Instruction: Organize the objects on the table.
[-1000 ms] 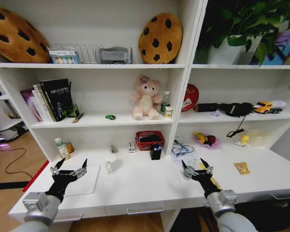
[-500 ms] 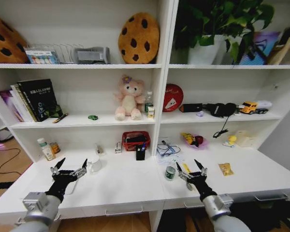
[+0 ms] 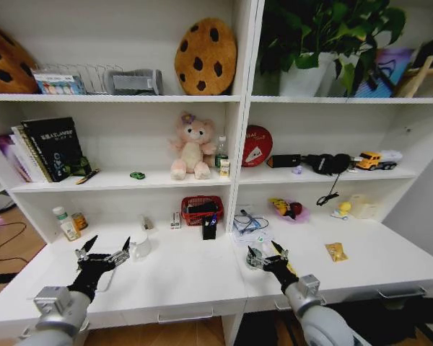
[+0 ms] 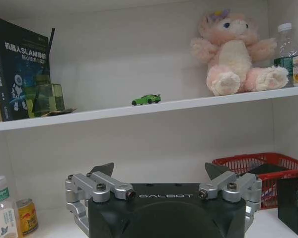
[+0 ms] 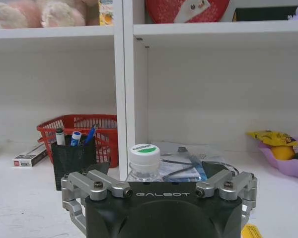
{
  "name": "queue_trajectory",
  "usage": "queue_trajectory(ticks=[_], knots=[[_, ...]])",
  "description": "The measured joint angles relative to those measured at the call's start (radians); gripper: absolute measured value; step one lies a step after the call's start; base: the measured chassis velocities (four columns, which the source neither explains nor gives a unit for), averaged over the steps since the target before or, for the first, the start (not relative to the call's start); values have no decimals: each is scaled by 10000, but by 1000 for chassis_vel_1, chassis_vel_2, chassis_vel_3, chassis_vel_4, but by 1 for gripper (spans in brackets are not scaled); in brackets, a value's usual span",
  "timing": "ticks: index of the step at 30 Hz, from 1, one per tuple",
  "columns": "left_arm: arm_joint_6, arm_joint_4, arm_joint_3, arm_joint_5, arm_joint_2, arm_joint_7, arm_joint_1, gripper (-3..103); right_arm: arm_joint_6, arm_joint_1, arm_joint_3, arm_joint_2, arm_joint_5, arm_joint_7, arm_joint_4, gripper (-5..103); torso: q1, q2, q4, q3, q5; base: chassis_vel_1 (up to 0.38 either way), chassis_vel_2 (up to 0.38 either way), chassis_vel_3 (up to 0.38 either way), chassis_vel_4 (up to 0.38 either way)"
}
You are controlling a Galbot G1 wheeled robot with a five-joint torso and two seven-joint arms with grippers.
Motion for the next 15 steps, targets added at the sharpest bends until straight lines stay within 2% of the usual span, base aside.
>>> queue_trajectory(ticks=[7, 8, 9, 12, 13, 15], knots=[[0, -1, -1, 0, 0, -1, 0, 100, -33, 1034, -656, 35, 229, -478, -888, 102, 0, -1, -1, 0, -1, 0, 0, 0, 0], [0, 0, 0, 0, 0, -1, 0, 100, 1, 1142, -753, 40, 229, -617, -987, 93, 0, 0, -1, 0, 2, 0, 0, 0, 0], [0, 0, 0, 0, 0, -1, 0, 100, 1, 1142, -753, 40, 229, -617, -987, 93, 0, 0, -1, 0, 2, 0, 0, 0, 0], [0, 0, -1, 0, 0, 0, 0, 100, 70, 1323, -968, 55, 206, -849, -1192, 77, 0, 0, -1, -1, 1, 0, 0, 0, 0], [0, 0, -1, 0, 0, 0, 0, 100, 70, 1323, -968, 55, 206, -849, -1192, 77, 0, 0, -1, -1, 1, 0, 0, 0, 0], [0, 0, 0, 0, 0, -1, 0, 100, 102, 1347, -1021, 75, 146, -915, -1258, 65, 0, 0, -1, -1, 1, 0, 0, 0, 0]])
